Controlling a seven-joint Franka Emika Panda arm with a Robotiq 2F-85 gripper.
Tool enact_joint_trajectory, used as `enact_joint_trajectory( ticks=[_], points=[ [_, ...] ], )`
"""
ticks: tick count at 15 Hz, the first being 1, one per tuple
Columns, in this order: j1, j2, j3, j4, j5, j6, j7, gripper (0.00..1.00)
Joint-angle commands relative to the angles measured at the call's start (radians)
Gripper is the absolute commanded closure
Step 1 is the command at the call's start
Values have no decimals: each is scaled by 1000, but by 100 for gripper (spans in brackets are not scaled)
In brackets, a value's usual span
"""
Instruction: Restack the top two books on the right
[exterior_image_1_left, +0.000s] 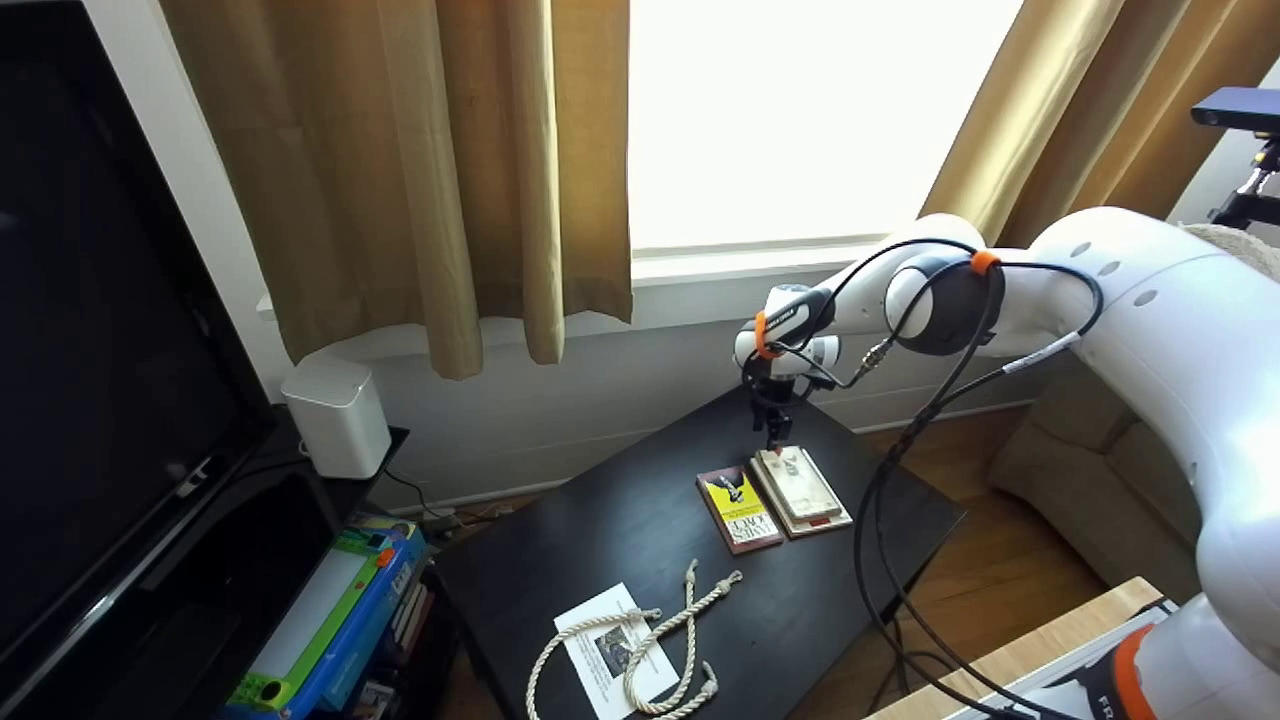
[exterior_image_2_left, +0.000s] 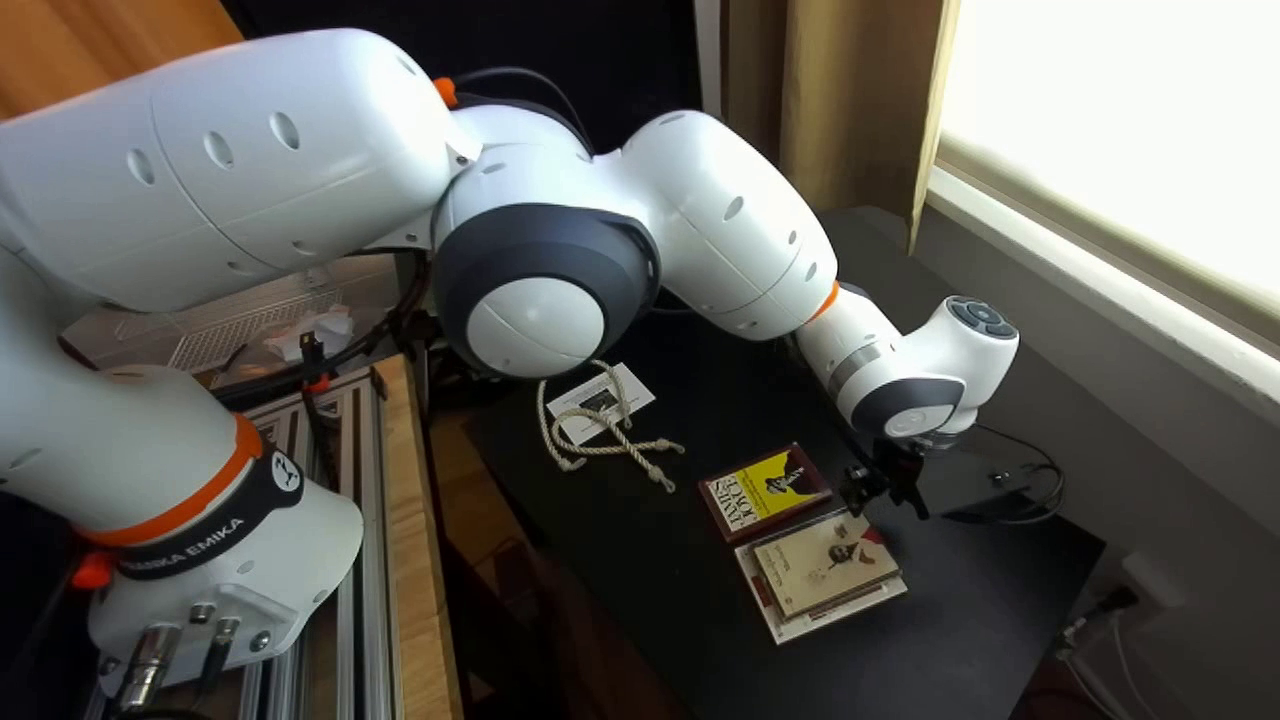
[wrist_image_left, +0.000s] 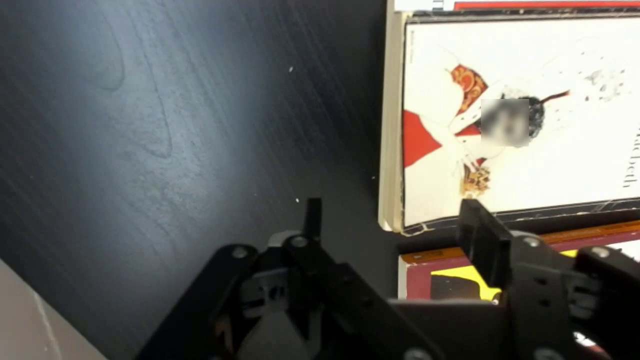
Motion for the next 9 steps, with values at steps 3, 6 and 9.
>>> enact_joint_trajectory(
  ticks=[3,6,9],
  points=[
    [58,-182,-53,-218,22,62,212,0],
    [88,-276,-66,-335,42,150,382,0],
    [133,-363,-99,-461,46,240,555,0]
  ],
)
